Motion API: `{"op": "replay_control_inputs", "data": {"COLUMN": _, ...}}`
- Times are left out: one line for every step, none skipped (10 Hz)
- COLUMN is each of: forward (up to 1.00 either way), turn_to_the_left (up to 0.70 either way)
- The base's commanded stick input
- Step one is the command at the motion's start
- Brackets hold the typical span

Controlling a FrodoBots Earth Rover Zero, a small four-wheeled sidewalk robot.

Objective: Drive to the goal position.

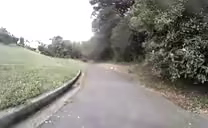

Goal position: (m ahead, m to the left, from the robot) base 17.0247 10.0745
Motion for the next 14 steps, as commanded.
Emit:
{"op": "replay_control_inputs", "data": {"forward": 0.50, "turn_to_the_left": 0.00}}
{"op": "replay_control_inputs", "data": {"forward": 0.50, "turn_to_the_left": 0.00}}
{"op": "replay_control_inputs", "data": {"forward": 0.50, "turn_to_the_left": 0.00}}
{"op": "replay_control_inputs", "data": {"forward": 0.50, "turn_to_the_left": 0.05}}
{"op": "replay_control_inputs", "data": {"forward": 0.50, "turn_to_the_left": 0.11}}
{"op": "replay_control_inputs", "data": {"forward": 0.50, "turn_to_the_left": 0.22}}
{"op": "replay_control_inputs", "data": {"forward": 0.50, "turn_to_the_left": 0.37}}
{"op": "replay_control_inputs", "data": {"forward": 0.50, "turn_to_the_left": 0.12}}
{"op": "replay_control_inputs", "data": {"forward": 0.50, "turn_to_the_left": 0.07}}
{"op": "replay_control_inputs", "data": {"forward": 0.50, "turn_to_the_left": 0.01}}
{"op": "replay_control_inputs", "data": {"forward": 0.50, "turn_to_the_left": 0.00}}
{"op": "replay_control_inputs", "data": {"forward": 0.50, "turn_to_the_left": 0.00}}
{"op": "replay_control_inputs", "data": {"forward": 0.50, "turn_to_the_left": 0.00}}
{"op": "replay_control_inputs", "data": {"forward": 0.50, "turn_to_the_left": 0.00}}
